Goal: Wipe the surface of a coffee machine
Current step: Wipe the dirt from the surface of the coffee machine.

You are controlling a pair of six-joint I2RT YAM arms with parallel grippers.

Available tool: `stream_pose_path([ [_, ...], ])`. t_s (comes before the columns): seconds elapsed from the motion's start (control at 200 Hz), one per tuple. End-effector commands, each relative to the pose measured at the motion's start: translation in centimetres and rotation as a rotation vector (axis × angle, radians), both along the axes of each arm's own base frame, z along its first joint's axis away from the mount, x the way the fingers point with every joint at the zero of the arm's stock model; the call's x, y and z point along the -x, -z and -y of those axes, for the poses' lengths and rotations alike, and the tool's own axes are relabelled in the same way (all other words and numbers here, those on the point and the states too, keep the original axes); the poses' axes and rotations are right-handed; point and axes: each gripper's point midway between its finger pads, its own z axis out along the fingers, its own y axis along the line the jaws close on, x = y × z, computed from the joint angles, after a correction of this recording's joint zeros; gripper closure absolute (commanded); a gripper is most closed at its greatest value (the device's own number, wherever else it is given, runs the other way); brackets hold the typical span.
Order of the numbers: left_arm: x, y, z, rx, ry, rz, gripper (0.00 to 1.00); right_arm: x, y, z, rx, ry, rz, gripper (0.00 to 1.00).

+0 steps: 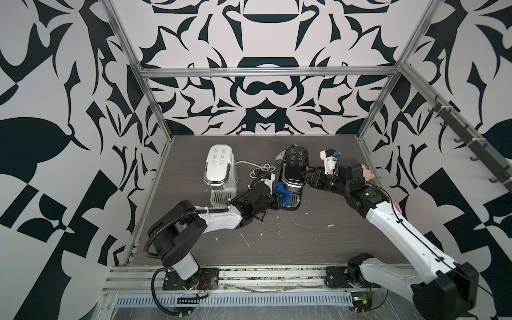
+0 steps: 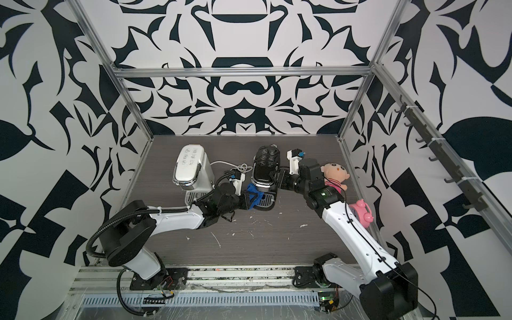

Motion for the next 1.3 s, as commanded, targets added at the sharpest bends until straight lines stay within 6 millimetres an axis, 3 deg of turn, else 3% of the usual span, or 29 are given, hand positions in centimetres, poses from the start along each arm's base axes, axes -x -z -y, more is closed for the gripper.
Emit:
stream_pose_path([
  [0.0, -1.4, -3.4, -1.1, 0.017, -0.063, 0.139, 1.00, 6.3, 12.1, 3.2, 0.270, -0.004, -0.447, 0.61],
  [0.22, -2.5, -6.3, -1.5, -0.050, -0.056, 0.282, 1.00, 6.4, 12.5, 3.3, 0.274, -0.005, -0.453, 0.61],
  [0.335, -3.1, -7.0, -1.9, -0.102, -0.041, 0.344, 1.00, 6.5, 12.5, 3.3, 0.278, -0.008, -0.456, 0.61],
  [0.74, -3.9, -8.4, -0.1, -0.251, 0.127, 0.556, 1.00, 6.6, 14.6, 3.6, 0.309, -0.012, -0.490, 0.62],
  [0.91, -4.6, -7.3, 0.4, -0.284, 0.168, 0.571, 1.00, 6.8, 15.4, 3.8, 0.330, -0.021, -0.507, 0.62],
  [1.295, -4.5, 0.2, 2.4, -0.249, 0.234, 0.425, 1.00, 7.9, 16.8, 4.6, 0.358, -0.017, -0.535, 0.62],
])
